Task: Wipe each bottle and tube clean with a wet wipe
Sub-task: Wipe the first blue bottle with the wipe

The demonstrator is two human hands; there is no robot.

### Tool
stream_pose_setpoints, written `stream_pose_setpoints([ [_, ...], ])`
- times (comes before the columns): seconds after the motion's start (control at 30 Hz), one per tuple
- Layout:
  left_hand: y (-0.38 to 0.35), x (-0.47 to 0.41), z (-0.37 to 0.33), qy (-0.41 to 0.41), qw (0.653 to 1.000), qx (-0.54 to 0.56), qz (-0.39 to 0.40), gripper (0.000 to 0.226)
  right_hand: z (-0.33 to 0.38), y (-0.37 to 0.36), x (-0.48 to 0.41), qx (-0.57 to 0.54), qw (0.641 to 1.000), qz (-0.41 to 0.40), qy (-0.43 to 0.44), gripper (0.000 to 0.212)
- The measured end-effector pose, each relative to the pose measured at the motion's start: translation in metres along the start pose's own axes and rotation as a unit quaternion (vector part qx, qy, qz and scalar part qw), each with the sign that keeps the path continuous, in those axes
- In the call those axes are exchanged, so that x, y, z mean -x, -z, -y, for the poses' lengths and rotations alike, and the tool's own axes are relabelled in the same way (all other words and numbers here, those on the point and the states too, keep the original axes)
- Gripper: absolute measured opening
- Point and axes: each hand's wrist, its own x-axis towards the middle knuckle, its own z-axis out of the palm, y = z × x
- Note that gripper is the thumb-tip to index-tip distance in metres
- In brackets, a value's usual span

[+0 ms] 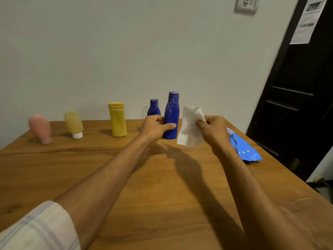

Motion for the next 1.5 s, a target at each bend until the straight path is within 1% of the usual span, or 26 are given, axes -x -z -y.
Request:
stream_pose_setpoints([
  [0.2, 0.039, 0.06, -0.014, -0.015, 0.998, 0.052, 0.014, 0.018, 0.016, -0.01, 0.033, -0.024, 0.998, 0.033, 0.044, 0.038],
  [0.3, 0.056, 0.087, -0.015, -0.002, 0.997, 0.083, 0.008, 0.014, 0.025, -0.02, 0.052, -0.042, 0.996, 0.051, 0.067, 0.037],
  [0.47, 0.079, 0.122, -0.012, 0.041, 0.981, 0.189, 0.002, 0.037, 0.039, -0.03, 0.086, -0.055, 0.992, 0.076, 0.084, 0.034],
  [0.57, 0.091, 0.136, -0.008, 0.044, 0.967, 0.25, -0.001, 0.037, 0.048, -0.033, 0.105, -0.076, 0.989, 0.088, 0.093, 0.024],
  [0.73, 0.105, 0.149, 0.001, 0.033, 0.965, 0.26, -0.001, 0.036, 0.052, -0.039, 0.127, -0.099, 0.984, 0.106, 0.099, 0.015],
  [0.83, 0.107, 0.153, 0.006, 0.04, 0.969, 0.243, -0.001, 0.036, 0.051, -0.041, 0.137, -0.118, 0.98, 0.122, 0.108, 0.025],
  [0.9, 0.107, 0.157, 0.008, 0.054, 0.967, 0.25, 0.009, 0.044, 0.051, -0.042, 0.143, -0.124, 0.978, 0.134, 0.105, 0.021],
  [0.97, 0.108, 0.16, 0.008, 0.069, 0.956, 0.282, 0.039, 0.052, 0.05, -0.042, 0.146, -0.121, 0.978, 0.142, 0.096, 0.013],
  [1.03, 0.109, 0.165, 0.007, 0.081, 0.941, 0.322, 0.072, 0.05, 0.05, -0.042, 0.149, -0.123, 0.978, 0.142, 0.092, 0.016],
  [1.13, 0.113, 0.171, 0.007, 0.098, 0.925, 0.352, 0.102, 0.05, 0.05, -0.039, 0.155, -0.134, 0.975, 0.15, 0.093, 0.012],
  [1.27, 0.113, 0.177, 0.007, 0.107, 0.915, 0.374, 0.112, 0.047, 0.049, -0.038, 0.16, -0.143, 0.973, 0.152, 0.097, 0.016],
  [1.33, 0.109, 0.179, 0.004, 0.106, 0.907, 0.389, 0.12, 0.046, 0.052, -0.038, 0.164, -0.162, 0.969, 0.156, 0.105, 0.013],
  [1.37, 0.107, 0.18, 0.003, 0.104, 0.902, 0.4, 0.122, 0.046, 0.053, -0.037, 0.165, -0.17, 0.966, 0.157, 0.112, 0.011],
  [1.5, 0.1, 0.179, 0.005, 0.093, 0.894, 0.423, 0.114, 0.045, 0.057, -0.037, 0.166, -0.176, 0.962, 0.148, 0.151, 0.014],
])
